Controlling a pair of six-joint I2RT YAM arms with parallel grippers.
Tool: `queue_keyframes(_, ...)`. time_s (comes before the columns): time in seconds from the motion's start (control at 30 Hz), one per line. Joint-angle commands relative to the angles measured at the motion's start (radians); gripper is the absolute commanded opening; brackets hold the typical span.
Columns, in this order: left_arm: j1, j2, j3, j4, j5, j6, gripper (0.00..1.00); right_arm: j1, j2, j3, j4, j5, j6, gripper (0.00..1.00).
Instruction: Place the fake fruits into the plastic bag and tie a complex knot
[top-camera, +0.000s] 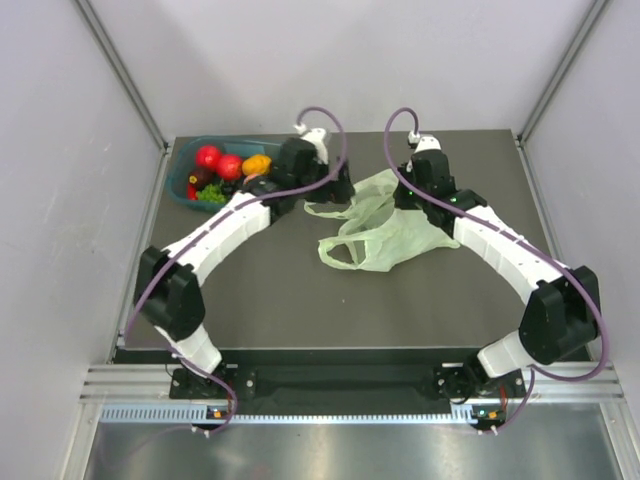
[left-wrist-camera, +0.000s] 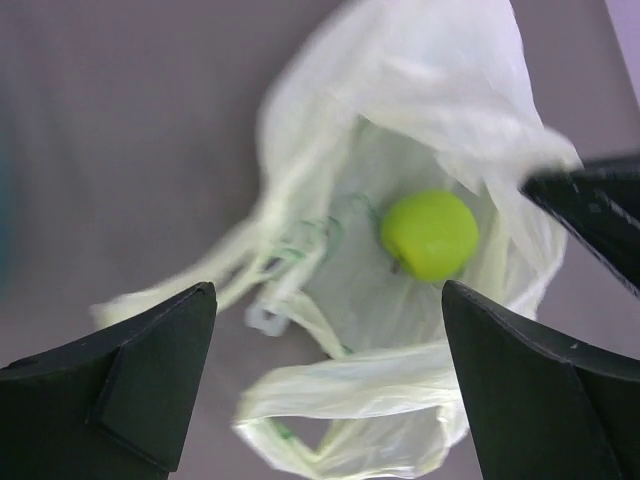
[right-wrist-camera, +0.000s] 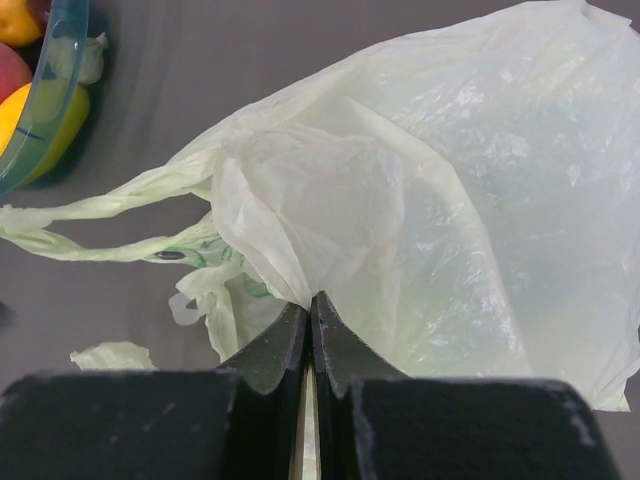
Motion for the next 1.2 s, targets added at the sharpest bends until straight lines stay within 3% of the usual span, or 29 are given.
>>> queue_keyframes(0.0,0.129,-0.109,-0.031,-0.049,-0.037,-0.007,0.99,-0.008,0.012,0.023,0.037,0.019,-0.01,0.0)
queue_keyframes(0.1,0.284,-0.088,0.002,-0.111,0.04,0.039,0.99,-0.006,0.016,0.028,0.035,0.01,-0.021,0.0)
queue_keyframes(0.23,0.393,-0.025,0.073,-0.206,-0.169,0.13,0.99,-0.006,0.009,0.025,0.043,-0.001,-0.029,0.0)
queue_keyframes(0.33,0.434,0.052,0.119,-0.239,-0.222,0.145,0.99,-0.008,0.01,0.033,0.043,-0.004,-0.032,0.0)
queue_keyframes(0.73,0.45,0.34,0.263,-0.184,-0.345,0.19,0.99,-0.006,0.006,0.02,0.051,-0.034,-0.038,0.0)
queue_keyframes(0.83,0.461,0.392,0.3,-0.168,-0.305,0.193,0.99,-0.005,0.001,0.014,0.051,-0.034,-0.039,0.0)
queue_keyframes(1.17,0.464,0.5,0.378,-0.153,-0.171,0.199,0.86,-0.006,-0.013,0.011,0.046,-0.028,-0.046,0.0)
